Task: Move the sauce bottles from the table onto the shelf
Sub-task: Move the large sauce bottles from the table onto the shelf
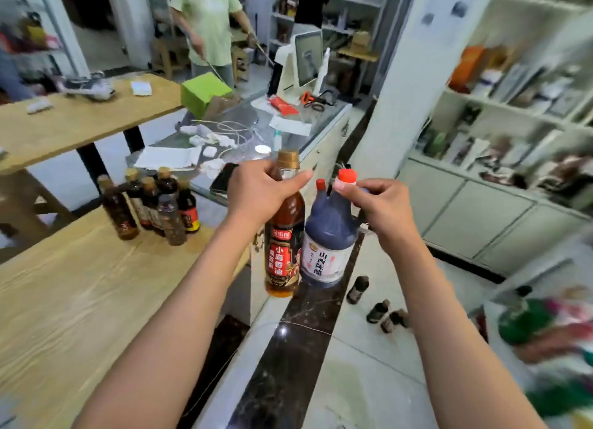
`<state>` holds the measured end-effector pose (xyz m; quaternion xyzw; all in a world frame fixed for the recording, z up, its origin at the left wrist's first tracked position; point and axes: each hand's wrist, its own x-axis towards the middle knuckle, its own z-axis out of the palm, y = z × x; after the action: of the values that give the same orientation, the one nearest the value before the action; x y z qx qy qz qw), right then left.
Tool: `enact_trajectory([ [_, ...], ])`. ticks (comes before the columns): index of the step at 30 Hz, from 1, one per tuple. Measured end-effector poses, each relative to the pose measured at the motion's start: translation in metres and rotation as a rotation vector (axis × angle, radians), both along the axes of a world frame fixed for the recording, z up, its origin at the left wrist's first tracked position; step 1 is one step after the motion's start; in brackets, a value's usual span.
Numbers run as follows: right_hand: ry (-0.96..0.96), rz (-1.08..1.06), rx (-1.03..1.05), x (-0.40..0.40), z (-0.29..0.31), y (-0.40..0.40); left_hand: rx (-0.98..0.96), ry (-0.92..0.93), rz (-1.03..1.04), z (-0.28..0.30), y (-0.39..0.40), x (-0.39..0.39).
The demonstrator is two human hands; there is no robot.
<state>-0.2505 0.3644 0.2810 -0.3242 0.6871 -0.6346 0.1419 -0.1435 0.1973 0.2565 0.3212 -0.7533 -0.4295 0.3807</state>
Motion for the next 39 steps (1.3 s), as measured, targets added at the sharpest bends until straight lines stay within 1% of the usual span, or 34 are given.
enact_trajectory([
  [4,0.022,-0.143,-0.056,-0.038,0.020,0.085,-0.007,0.049,-0.167,0.024,0.075,-0.059],
  [10,0.045,-0.349,-0.102,-0.089,0.053,0.214,-0.112,0.079,-0.367,0.057,0.185,-0.154],
  [13,0.074,-0.481,-0.134,-0.111,0.065,0.282,-0.161,0.084,-0.483,0.066,0.254,-0.200],
  [17,0.112,-0.670,-0.159,-0.137,0.077,0.367,-0.192,0.137,-0.626,0.074,0.345,-0.252],
  [22,0.188,-0.822,-0.148,-0.165,0.089,0.458,-0.200,0.219,-0.771,0.087,0.443,-0.308],
  [30,0.309,-1.033,-0.141,-0.212,0.125,0.553,-0.124,0.326,-0.951,0.118,0.557,-0.394],
  [32,0.298,-1.116,-0.146,-0.228,0.136,0.572,-0.128,0.348,-1.008,0.129,0.579,-0.418],
  [35,0.218,-1.217,-0.166,-0.255,0.152,0.594,-0.115,0.399,-1.102,0.145,0.609,-0.458],
  [39,0.246,-1.303,-0.167,-0.294,0.163,0.615,-0.124,0.425,-1.164,0.156,0.644,-0.520],
])
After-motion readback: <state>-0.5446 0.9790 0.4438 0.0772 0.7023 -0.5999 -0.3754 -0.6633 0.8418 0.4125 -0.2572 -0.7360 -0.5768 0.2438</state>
